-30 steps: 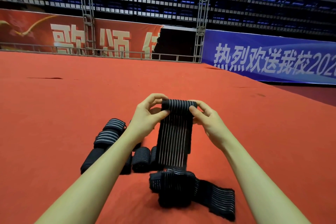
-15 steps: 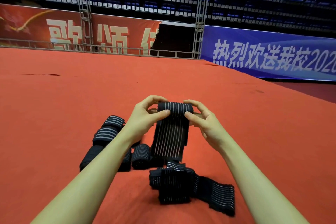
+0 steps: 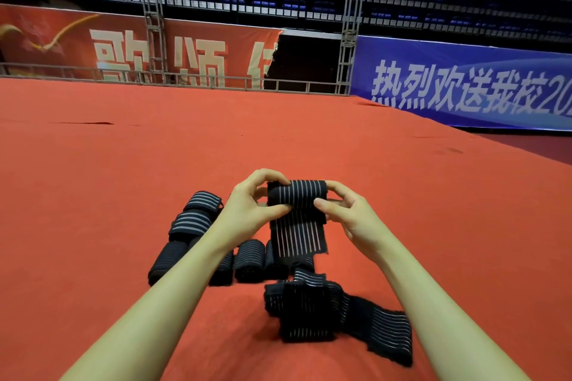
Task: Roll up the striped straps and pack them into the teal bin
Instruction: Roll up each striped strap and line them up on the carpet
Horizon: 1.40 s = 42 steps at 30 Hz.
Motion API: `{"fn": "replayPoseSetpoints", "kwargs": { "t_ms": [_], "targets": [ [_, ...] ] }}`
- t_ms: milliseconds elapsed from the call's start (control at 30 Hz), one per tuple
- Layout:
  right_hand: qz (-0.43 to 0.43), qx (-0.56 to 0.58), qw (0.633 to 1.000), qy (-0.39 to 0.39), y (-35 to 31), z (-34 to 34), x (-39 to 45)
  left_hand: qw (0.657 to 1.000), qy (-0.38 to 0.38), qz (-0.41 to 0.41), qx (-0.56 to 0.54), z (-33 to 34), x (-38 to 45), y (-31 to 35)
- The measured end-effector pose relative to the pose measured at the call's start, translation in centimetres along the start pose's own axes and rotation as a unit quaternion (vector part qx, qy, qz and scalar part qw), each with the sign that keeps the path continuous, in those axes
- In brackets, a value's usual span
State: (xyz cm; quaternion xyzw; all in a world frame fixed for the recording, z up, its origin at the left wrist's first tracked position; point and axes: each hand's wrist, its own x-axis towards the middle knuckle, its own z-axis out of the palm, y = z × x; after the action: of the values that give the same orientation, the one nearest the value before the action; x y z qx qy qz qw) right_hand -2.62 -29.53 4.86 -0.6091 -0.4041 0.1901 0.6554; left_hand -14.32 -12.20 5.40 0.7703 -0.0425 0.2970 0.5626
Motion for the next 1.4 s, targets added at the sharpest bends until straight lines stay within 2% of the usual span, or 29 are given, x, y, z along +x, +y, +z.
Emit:
{"fn": "replayPoseSetpoints", "kwargs": {
  "t_ms": [133,333,467,567,733,867,933,1067,1167,1233,1300,1400],
  "targets": [
    [-0.001,0.012,1.0,0.004,0.1,0.5,0.1,0.999,0.0,0.043,0.016,-0.1,-0.3,-0.3],
    [-0.004,0.026,1.0,0.01,0.4,0.4,0.5,0.999,-0.007,-0.029,-0.021,-0.4,-0.9,-0.4],
    [0.0,0.024,1.0,-0.006,0.5,0.6,0.5,0.999,0.03,0.008,0.01,-0.3,-1.1,-0.5],
    [0.009,0.02,1.0,0.009,0.9,1.0,0.4,0.998,0.026,0.027,0.044,-0.1,-1.7,-0.9],
    [0.025,0.026,0.999,0.002,0.9,0.3,0.4,1.0,-0.009,-0.013,-0.014,0.3,-1.8,-1.7],
    [0.029,0.033,0.999,0.008,1.5,-0.5,0.0,0.994,-0.016,0.02,0.11,1.1,-1.7,-3.0],
    [0.035,0.035,0.998,0.024,2.2,-0.7,-0.3,0.986,-0.011,0.046,0.157,1.8,-1.9,-3.8],
    [0.056,0.016,0.994,0.093,3.7,-1.1,-0.4,0.974,0.051,0.08,0.204,4.2,-1.9,-5.2],
    [0.066,-0.006,0.98,0.188,5.4,-1.6,-0.4,0.97,0.089,0.046,0.222,6.7,-1.6,-6.8],
    [0.046,-0.079,0.968,0.235,6.8,-2.3,-0.4,0.971,0.086,0.017,0.223,8.4,-1.5,-7.9],
    [0.038,-0.142,0.963,0.225,7.9,-2.9,-0.5,0.973,0.06,0.01,0.222,9.5,-1.6,-9.1],
    [0.058,-0.158,0.968,0.186,9.6,-3.7,-1.0,0.967,-0.002,0.019,0.255,10.2,-1.7,-11.0]
  ]
}}
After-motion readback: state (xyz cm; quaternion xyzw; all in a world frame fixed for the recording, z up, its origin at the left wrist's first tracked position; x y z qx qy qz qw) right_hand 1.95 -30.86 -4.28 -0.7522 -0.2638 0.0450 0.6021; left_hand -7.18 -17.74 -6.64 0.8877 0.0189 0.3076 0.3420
